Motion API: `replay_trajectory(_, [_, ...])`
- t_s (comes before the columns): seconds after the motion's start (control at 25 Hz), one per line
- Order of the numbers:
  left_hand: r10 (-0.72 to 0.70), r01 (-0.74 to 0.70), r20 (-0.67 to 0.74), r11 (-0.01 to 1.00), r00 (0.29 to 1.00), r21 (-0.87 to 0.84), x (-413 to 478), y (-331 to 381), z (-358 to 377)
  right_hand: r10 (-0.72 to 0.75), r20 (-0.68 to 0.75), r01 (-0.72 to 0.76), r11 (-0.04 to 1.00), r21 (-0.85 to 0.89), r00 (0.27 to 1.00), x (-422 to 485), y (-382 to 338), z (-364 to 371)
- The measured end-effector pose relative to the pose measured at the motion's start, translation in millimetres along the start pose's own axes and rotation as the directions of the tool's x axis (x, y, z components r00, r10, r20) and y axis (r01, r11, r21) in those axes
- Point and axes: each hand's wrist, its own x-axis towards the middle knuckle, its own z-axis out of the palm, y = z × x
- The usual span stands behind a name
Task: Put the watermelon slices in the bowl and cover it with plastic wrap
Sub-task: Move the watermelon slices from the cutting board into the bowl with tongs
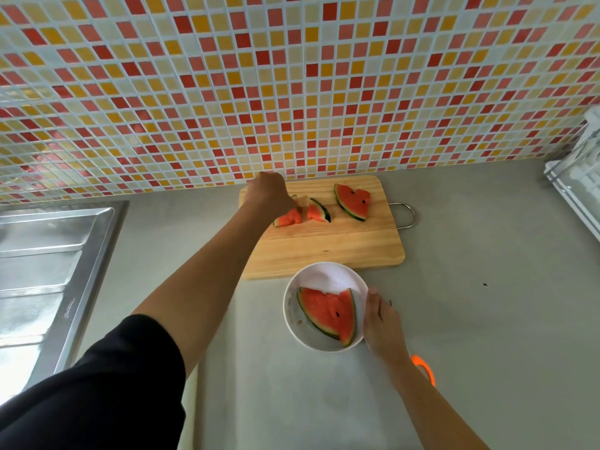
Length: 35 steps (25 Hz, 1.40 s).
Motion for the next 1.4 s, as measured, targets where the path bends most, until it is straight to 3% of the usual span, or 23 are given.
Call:
replay_trajectory(0.2, [0.070, -0.076, 0.040, 0.985, 0.997, 0.157, -3, -6, -4, -0.017, -0.008, 0.017, 1.000, 0.000, 1.000, 0, 1, 0])
replay_trajectory(0.36, [0.108, -0.118, 0.068, 0.981, 0.992, 0.154, -9, -34, -15, 0.000, -0.005, 0.000, 1.000, -0.001, 1.000, 2, 4, 2])
replay_trajectory(0.52, [0.143, -0.144, 0.020, 0.989, 0.990, 0.047, -18, -43, -8, 0.005, 0.001, -0.005, 1.000, 0.015, 1.000, 2, 5, 3])
replay_trajectory(0.88, [0.299, -0.312, 0.092, 0.925, 0.950, 0.218, -2, -21, -20, -0.020, -0.008, 0.020, 1.000, -0.007, 1.000, 1, 2, 2])
replay_trajectory(1.4, [0.198, -0.196, 0.035, 0.979, 0.980, -0.063, 4, -58, -16, -0.048, 0.008, 0.049, 0.998, -0.036, 0.999, 4, 3, 2])
